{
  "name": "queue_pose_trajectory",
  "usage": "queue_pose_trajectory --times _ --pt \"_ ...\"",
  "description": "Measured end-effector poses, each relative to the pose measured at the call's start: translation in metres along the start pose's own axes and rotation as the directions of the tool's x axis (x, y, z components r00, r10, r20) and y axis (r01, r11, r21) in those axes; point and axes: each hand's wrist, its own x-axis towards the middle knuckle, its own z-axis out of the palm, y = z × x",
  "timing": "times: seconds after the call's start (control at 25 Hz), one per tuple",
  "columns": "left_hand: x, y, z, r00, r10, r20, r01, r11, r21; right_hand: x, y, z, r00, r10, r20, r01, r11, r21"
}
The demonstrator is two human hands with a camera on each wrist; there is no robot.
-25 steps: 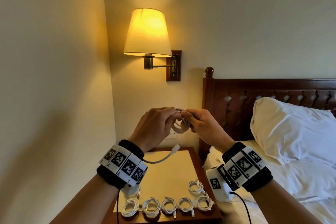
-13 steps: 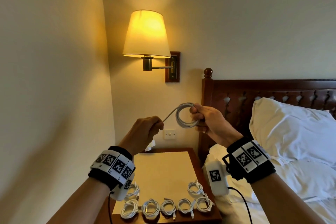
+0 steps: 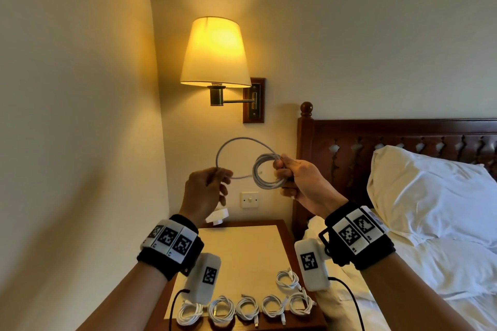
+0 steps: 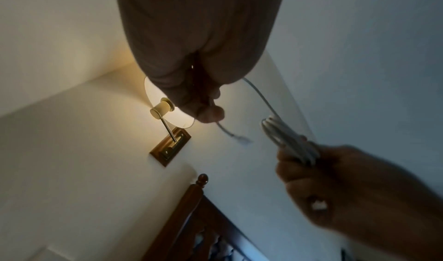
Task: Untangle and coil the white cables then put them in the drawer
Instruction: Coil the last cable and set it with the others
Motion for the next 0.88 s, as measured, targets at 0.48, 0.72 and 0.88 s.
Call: queue_pose_trajectory --times 0.48,0.72,0.88 --pt "-0.012 0.034 0.018 0.862 -0.368 0.347 0.5 0.731 -0.464 -0.004 0.004 0.019 0.987 0.071 0.147 -0.086 0.992 0.098" --pt "-0.016 0.049 0.019 0.823 -0.367 0.432 0.483 0.854 -0.194 0.0 0.004 0.022 0.999 0.002 0.04 0.0 0.998 -0.065" --pt "-0.022 0.058 0.022 0.931 -0.257 0.259 0.303 0.94 -0.156 0.009 0.001 0.016 0.99 -0.078 -0.115 0.064 0.991 -0.121"
